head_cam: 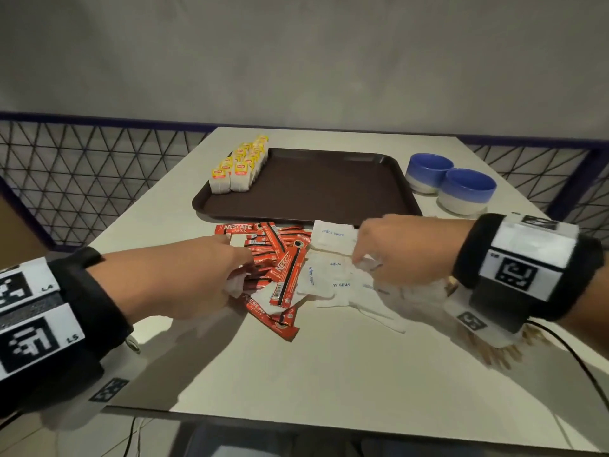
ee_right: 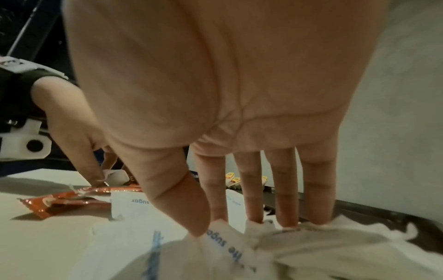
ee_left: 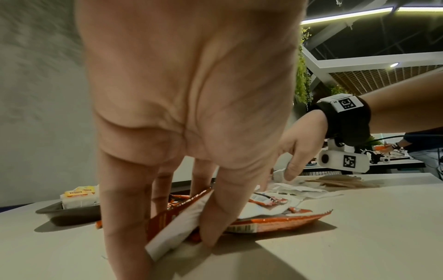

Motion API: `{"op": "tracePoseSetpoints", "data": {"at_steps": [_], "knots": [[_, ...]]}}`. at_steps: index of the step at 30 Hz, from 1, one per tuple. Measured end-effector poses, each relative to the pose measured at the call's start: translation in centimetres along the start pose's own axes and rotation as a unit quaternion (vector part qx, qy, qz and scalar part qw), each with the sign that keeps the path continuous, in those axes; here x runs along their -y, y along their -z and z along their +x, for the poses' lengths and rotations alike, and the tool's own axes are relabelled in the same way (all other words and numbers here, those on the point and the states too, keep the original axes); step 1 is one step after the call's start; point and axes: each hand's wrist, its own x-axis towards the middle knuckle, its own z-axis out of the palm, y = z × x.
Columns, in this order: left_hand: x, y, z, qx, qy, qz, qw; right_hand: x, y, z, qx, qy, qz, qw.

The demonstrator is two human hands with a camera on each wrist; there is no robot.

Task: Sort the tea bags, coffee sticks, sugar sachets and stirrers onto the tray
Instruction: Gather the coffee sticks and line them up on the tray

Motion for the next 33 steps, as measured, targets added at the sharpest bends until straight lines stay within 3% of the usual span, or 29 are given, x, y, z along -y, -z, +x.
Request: {"op": "tracePoseSetpoints", "data": {"at_steps": [4,8,12,16,18,22,27,33], "knots": [[0.3,0.6,0.1,-0.011,0.018,-0.001,1.0,-0.7,-0.6,-1.0,-0.004,-0.031,0.05,0.998],[-0.1,1.9,0.5,-0.052,0.026,-0.013,0.998,0.2,-1.1,-0.1,-0.018,-0.005,0.061,0.998],[-0.5,2.8,0.9,-0.094,0.015,-0.041,0.995,1.8,-0.2,0.9,-0.081,0.002,0.054,0.995],[-0.3,3.4,0.9,-0.028,0.016,-0.097,0.995,4.5,2.2,1.5,-0.152,0.051,0.092,0.983],[-0.1,3.3,0.8,0.006,0.028,-0.124,0.992,6.2,2.6,2.3,-0.125,0.089,0.085,0.984],[1.4,2.6,0.5,0.008,0.052,-0.126,0.991,7.8,1.3,4.3,-0.043,0.102,0.038,0.993],[3.2,1.6,-0.4,0.003,0.076,-0.134,0.988,7.4,0.2,5.2,-0.061,0.101,0.016,0.993],[3.1,1.3,0.6,0.001,0.061,-0.107,0.992,6.4,1.2,5.2,-0.06,0.07,0.019,0.996]]}}
